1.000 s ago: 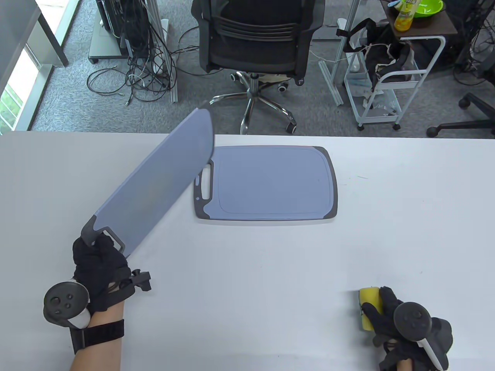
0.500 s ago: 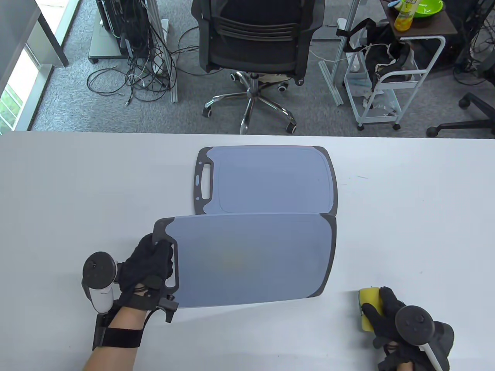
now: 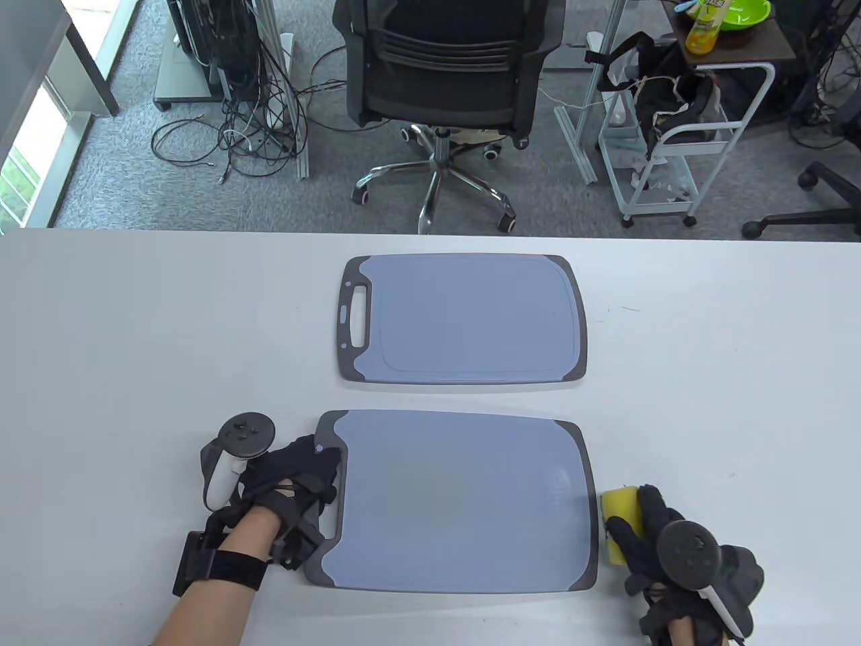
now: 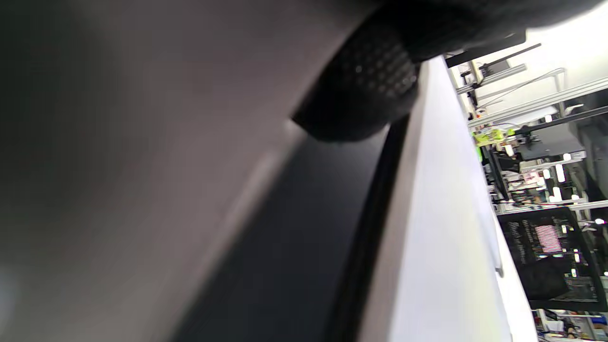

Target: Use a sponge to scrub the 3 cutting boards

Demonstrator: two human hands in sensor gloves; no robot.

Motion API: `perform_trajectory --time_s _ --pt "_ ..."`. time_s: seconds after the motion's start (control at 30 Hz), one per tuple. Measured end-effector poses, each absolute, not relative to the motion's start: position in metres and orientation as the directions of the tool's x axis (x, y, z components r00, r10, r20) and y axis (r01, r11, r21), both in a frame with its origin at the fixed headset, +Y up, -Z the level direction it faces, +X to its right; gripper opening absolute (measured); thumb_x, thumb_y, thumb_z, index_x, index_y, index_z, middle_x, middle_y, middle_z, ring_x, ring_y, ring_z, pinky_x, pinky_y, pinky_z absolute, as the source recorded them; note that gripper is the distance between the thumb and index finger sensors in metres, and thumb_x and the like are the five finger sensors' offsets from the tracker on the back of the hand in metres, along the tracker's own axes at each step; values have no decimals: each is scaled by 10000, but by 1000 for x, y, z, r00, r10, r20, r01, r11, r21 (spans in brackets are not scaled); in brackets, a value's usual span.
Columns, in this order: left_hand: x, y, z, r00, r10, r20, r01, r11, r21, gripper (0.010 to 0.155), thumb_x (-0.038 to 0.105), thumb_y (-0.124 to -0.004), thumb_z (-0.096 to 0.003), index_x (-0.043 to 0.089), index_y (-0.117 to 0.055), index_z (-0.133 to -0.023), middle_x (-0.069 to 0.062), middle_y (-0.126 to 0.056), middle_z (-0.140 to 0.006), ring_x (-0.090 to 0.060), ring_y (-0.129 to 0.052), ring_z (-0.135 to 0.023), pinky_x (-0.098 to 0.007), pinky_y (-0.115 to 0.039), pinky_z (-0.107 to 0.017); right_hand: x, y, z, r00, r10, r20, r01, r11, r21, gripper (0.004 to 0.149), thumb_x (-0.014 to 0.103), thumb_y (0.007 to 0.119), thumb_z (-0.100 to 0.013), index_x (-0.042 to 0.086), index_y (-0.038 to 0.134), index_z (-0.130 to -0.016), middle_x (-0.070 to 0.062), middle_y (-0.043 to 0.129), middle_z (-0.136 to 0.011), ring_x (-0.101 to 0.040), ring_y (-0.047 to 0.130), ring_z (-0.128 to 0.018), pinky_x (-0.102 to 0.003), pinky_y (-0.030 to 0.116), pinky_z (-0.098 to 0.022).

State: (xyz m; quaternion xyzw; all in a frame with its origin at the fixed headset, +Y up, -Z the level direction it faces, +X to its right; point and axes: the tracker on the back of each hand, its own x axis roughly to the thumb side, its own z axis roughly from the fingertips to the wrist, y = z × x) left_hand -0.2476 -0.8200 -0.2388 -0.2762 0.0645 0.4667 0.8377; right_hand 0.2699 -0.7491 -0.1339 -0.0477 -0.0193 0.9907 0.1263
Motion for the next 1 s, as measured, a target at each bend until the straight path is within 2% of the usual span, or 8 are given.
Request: perform_trajectory --time_s 0.17,0.27,0.47,0.57,0.7,0.83,0.9,1.0 --pt "-244 -825 -237 484 779 -399 -857 330 -396 527 545 -754 -616 143 -701 -952 113 -915 -693 58 -1061 -392 -192 -1019 -300 192 -732 -178 -975 217 36 -218 -975 -26 742 578 753 -467 95 660 -1022 -88 880 -741 -232 932 -525 -461 800 -462" --pt "-236 -826 -234 481 769 -420 -864 334 -377 526 553 -750 -614 151 -704 -951 120 -914 -697 61 -1059 -396 -187 -1017 -298 122 -727 -214 -982 138 128 -138 -990 2 729 569 746 -476 103 651 -1028 -81 871 -761 -224 930 -536 -455 800 -468" --pt "-226 -825 -233 487 764 -424 -863 345 -369 526 552 -743 -611 155 -700 -953 118 -907 -702 56 -1053 -402 -191 -1008 -300 -3 -751 -260 -970 75 231 -55 -994 95 717 572 736 -479 108 662 -1021 -75 878 -758 -217 937 -532 -449 806 -464" --pt "-227 -827 -233 476 764 -435 -868 330 -370 525 550 -747 -605 154 -706 -948 115 -910 -700 52 -1056 -399 -194 -1009 -298 -31 -753 -268 -965 24 260 -10 -999 54 724 588 702 -486 110 651 -1028 -76 871 -760 -218 931 -543 -451 803 -473" --pt "-228 -827 -234 473 764 -440 -870 326 -369 523 550 -748 -604 155 -709 -945 115 -911 -698 49 -1057 -398 -197 -1010 -296 -47 -749 -279 -970 38 239 -1 -988 151 768 642 682 -484 125 640 -1051 -95 860 -783 -238 920 -572 -465 787 -495" --pt "-228 -827 -234 465 765 -445 -874 317 -369 522 547 -752 -601 154 -714 -943 112 -915 -697 44 -1062 -398 -203 -1012 -297 -44 -749 -282 -965 -81 248 109 -989 99 746 626 707 -477 138 650 -1038 -66 868 -768 -231 923 -569 -461 790 -494" --pt "-228 -827 -234 460 768 -445 -876 313 -367 526 547 -754 -596 155 -711 -945 108 -915 -698 38 -1063 -400 -209 -1011 -301 -20 -749 -280 -971 -115 212 137 -986 92 736 613 713 -476 134 661 -1033 -73 875 -768 -236 926 -567 -464 790 -493" --pt "-227 -827 -233 456 769 -448 -879 310 -362 528 546 -753 -596 154 -711 -946 106 -913 -701 33 -1060 -403 -213 -1007 -304 60 -752 -274 -986 -155 68 164 -975 149 729 605 720 -477 131 672 -1028 -75 882 -767 -240 929 -566 -468 789 -494"
